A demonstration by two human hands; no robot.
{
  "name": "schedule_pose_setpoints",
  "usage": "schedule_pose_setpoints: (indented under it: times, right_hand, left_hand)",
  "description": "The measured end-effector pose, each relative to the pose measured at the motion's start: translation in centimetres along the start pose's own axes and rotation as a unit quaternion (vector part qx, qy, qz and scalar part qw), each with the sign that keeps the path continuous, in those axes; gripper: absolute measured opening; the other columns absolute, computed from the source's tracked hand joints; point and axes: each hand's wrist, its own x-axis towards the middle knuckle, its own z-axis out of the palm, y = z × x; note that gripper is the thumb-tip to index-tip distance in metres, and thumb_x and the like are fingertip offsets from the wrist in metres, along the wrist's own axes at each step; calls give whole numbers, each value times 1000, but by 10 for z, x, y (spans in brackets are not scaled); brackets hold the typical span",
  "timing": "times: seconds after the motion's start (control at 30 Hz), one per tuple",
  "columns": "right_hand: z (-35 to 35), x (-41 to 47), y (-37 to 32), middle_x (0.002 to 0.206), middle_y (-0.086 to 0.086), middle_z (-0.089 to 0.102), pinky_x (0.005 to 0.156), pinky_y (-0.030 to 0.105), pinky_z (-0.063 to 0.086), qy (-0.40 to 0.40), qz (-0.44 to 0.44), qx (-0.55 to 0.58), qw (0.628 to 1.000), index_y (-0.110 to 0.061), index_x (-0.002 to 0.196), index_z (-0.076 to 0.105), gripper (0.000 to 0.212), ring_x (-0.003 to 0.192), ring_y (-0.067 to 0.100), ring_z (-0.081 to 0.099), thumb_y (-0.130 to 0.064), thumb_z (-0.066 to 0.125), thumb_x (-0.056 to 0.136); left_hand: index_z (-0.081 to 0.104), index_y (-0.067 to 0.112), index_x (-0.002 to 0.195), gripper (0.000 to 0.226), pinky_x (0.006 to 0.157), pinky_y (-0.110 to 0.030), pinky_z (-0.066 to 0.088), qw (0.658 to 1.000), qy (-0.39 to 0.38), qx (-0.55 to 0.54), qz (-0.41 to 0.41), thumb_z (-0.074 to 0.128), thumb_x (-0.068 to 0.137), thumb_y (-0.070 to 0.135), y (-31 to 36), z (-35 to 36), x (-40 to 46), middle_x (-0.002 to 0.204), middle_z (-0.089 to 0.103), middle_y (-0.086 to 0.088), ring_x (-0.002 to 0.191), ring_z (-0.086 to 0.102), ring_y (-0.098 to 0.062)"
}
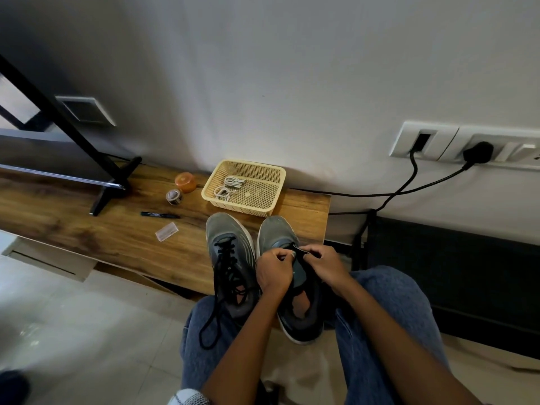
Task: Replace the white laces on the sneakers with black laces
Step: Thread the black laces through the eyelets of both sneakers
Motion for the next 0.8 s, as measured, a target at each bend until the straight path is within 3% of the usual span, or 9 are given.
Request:
schedule_pose_setpoints:
  times: [0.17,0.4,0.63,0.8]
  right_hand:
    - [-1,-3,-5,96,-1,71,87,34,49,-8,-32,-34,999,-13,101,74,25,96,15,65,-4,55,88]
    - [-2,-4,-6,106,5,69,86,27,45,-28,-70,-120,990,-11,107,71,25,99,15,61,-8,58,87]
    - [-4,-8,-9,100,9,68,85,35,46,-37,-101,-159,981,-8,103,70,24,95,22,60,-6,59,82]
    - [-4,-8,-8,95,11,66,80,38,47,-55,-138,-223,963,-2,96,65,20,91,25,59,-6,57,78]
  left_hand:
    - [76,23,86,11,66,-26,48,1000,6,22,3,67,88,28,1,2,0,87,74,3,82,66,-14]
    - [77,21,90,11,65,-23,46,1000,-1,21,0,67,89,27,-1,2,1,90,74,2,83,66,-15]
    - [76,19,92,14,66,-22,42,998,2,65,22,65,91,27,1,2,2,93,74,1,86,66,-16]
    - [76,19,94,15,74,-25,46,993,3,108,58,64,92,26,2,1,1,97,74,2,89,66,-15]
